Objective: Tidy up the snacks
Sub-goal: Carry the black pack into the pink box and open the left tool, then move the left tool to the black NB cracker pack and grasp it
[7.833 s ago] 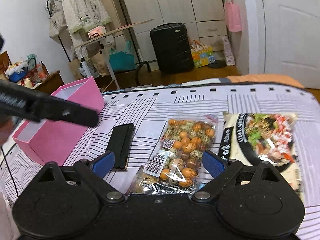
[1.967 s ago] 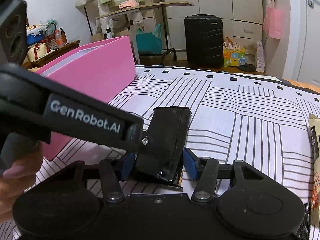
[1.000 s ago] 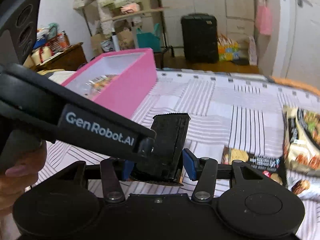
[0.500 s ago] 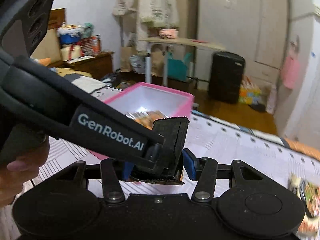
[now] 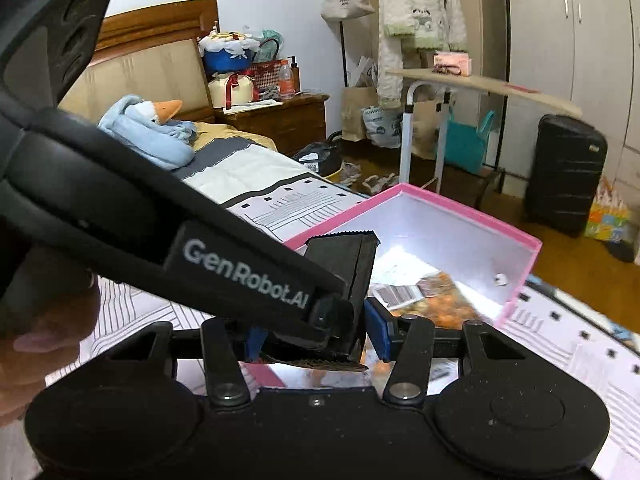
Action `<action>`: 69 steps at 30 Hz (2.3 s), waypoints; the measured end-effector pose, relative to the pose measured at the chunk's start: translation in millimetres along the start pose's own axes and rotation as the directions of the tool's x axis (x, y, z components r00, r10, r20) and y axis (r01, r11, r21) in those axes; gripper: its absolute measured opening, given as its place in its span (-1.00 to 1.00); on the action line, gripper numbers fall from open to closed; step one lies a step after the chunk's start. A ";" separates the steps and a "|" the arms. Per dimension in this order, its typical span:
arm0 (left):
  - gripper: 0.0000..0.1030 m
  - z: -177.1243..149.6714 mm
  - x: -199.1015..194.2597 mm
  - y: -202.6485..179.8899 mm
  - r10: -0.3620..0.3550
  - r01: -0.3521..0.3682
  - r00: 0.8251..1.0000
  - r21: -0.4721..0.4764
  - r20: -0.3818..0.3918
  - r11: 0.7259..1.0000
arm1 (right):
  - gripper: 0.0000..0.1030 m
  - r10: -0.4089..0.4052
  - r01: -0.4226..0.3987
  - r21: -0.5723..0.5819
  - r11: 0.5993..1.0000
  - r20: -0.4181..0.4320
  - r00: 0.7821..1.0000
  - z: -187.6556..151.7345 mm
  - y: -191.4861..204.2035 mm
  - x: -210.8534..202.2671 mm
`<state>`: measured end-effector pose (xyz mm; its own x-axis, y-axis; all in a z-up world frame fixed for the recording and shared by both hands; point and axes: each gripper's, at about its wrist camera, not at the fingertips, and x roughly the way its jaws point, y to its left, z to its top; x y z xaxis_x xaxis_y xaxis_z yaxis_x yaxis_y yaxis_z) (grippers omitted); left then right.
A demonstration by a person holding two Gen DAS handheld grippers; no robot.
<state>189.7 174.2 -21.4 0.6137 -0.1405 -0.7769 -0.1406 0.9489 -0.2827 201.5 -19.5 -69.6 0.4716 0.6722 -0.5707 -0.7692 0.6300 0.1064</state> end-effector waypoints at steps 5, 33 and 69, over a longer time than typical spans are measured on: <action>-0.22 12.3 30.0 23.1 0.054 -0.057 0.997 -0.056 -0.045 0.997 | 0.24 0.057 -0.056 0.009 0.998 -0.062 0.996 -7.0 -9.8 26.5; -0.04 -21.8 -13.7 -109.1 -0.235 0.248 0.968 0.199 -0.087 0.948 | 0.40 -0.344 0.340 0.240 0.909 -0.025 0.939 -103.3 -108.8 -239.7; -0.11 -123.7 182.6 -243.9 -0.411 0.568 0.699 0.105 -0.586 0.816 | 0.69 -0.278 0.344 0.461 0.818 -0.206 0.938 -245.6 -143.7 -163.5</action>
<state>240.0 -117.8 -163.9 0.0315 -0.6536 -0.7562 0.3158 0.7243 -0.6129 129.0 -315.5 -191.5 0.5673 0.3755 -0.7329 -0.2687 0.9257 0.2663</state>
